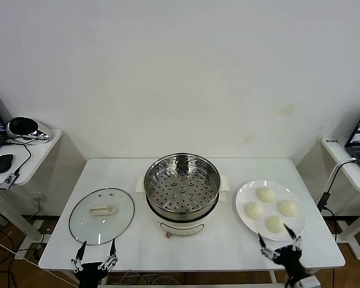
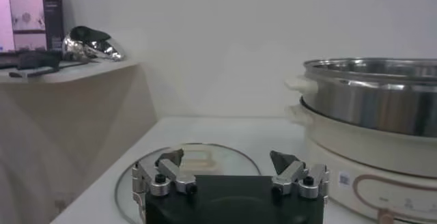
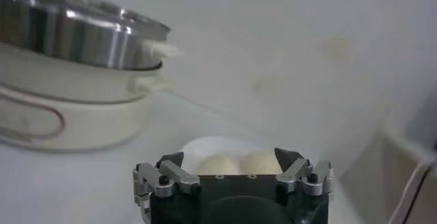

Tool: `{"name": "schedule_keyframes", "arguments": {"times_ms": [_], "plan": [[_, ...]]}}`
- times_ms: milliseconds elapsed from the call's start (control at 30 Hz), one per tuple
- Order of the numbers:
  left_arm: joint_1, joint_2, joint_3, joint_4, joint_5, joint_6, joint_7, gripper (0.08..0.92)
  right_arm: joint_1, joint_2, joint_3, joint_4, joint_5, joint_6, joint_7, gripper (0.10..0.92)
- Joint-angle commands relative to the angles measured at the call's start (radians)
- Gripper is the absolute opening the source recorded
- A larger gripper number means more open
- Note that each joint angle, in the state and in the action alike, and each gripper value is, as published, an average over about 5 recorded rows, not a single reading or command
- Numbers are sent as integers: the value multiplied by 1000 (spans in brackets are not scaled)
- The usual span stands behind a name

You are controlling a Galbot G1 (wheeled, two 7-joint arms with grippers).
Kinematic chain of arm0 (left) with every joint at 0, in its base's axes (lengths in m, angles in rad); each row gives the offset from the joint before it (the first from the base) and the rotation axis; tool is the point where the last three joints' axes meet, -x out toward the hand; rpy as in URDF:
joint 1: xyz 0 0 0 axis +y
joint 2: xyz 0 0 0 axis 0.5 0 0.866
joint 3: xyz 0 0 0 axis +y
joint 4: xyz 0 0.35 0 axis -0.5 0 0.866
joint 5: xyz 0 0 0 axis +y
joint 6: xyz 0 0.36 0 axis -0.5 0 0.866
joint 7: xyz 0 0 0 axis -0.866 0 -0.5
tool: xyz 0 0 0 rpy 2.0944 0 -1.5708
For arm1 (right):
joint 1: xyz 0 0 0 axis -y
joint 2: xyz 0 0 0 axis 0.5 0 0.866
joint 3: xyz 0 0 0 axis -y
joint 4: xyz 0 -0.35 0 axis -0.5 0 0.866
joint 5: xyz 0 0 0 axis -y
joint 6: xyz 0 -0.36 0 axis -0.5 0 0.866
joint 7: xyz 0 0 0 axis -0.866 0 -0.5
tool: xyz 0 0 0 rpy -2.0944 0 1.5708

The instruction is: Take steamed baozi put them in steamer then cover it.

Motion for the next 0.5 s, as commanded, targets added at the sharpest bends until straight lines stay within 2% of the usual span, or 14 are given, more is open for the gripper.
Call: {"name": "schedule_keyframes", "arguments": {"times_ms": [33,267,500], "plan": [[3,16,-19,-24,41,34,3,823,237,-330,40,-63,-320,-102,-259,823],[7,20,-26,-57,50,82,-6,823,544,-544,-170,-210,-290,-105,-545,823],[-6,23,-46,-59,53,93,-8,823,1019,-575,-638,-454,-206,-81,-749,823]]}}
